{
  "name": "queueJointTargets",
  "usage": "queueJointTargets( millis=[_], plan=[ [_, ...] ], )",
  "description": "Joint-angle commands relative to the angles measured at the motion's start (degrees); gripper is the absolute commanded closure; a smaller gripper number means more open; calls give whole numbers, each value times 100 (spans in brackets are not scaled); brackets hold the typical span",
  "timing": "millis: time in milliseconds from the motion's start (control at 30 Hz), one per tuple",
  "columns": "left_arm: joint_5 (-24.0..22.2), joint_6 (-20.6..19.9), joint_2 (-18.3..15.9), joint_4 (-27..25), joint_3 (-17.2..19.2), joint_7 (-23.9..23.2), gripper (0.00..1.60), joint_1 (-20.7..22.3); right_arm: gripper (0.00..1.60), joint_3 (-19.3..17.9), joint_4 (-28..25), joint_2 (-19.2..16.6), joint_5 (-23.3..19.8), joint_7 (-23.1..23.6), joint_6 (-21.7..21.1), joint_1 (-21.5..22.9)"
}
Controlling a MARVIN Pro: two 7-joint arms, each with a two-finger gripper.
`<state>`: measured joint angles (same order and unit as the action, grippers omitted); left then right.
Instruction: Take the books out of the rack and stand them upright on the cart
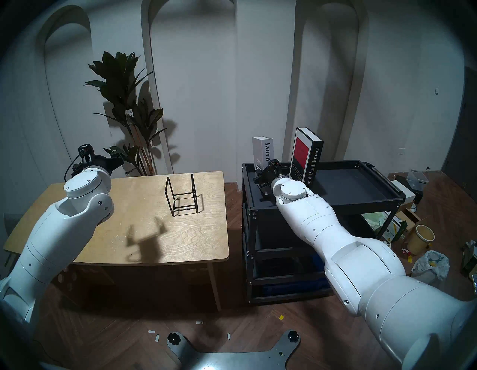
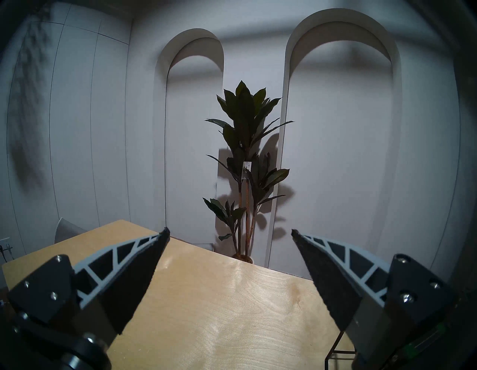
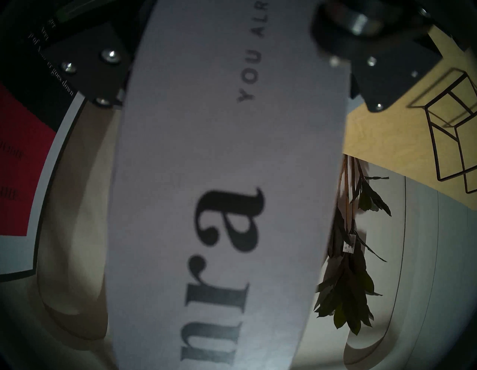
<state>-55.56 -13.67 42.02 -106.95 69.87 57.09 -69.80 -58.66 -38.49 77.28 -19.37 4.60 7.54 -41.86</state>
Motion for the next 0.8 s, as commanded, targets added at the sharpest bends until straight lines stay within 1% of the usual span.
queueJointTargets(
  millis=[0,133,167,200,233,267,300,333,433,467,600,633,733,767],
  plan=[
    [-36,-31,-89,-120,88,-18,0,22,160,-40,-210,-47,-35,-4,-104,17],
    [-54,-44,-106,-126,67,-17,0,24,160,-70,-327,-78,-77,-34,-313,-43],
    [-56,-46,-107,-129,59,-14,0,27,150,-92,-354,-84,-110,-9,-387,-56],
    [-71,-58,-109,-141,54,-24,0,29,134,-133,-351,-71,-165,-4,-456,-66],
    [-71,-68,-106,-149,46,-18,0,36,127,-140,-341,-67,-173,-14,-502,-63],
    [-76,-81,-104,-160,37,-18,0,42,127,-132,-303,-63,-163,-14,-500,-49],
    [-81,-89,-101,-168,32,-14,0,47,113,-136,-282,-59,-172,-7,-502,-45],
    [-82,-100,-99,-175,27,-13,0,51,103,-155,-284,-56,-214,25,-565,-46],
    [-87,-140,-94,-183,22,-6,0,63,101,-127,-315,-72,-196,14,-552,-76],
    [-89,-158,-91,-187,23,-2,0,66,97,-126,-330,-74,-207,14,-566,-84],
    [-101,-196,-78,-212,30,9,0,59,97,-99,-346,-79,-199,3,-605,-87],
    [-106,-203,-74,-216,34,10,0,55,89,-93,-338,-75,-199,1,-599,-88],
    [-113,-222,-68,-225,42,27,0,39,83,-81,-331,-74,-201,9,-587,-110],
    [-113,-226,-67,-227,43,30,0,36,68,-77,-330,-75,-204,10,-583,-116]
  ],
)
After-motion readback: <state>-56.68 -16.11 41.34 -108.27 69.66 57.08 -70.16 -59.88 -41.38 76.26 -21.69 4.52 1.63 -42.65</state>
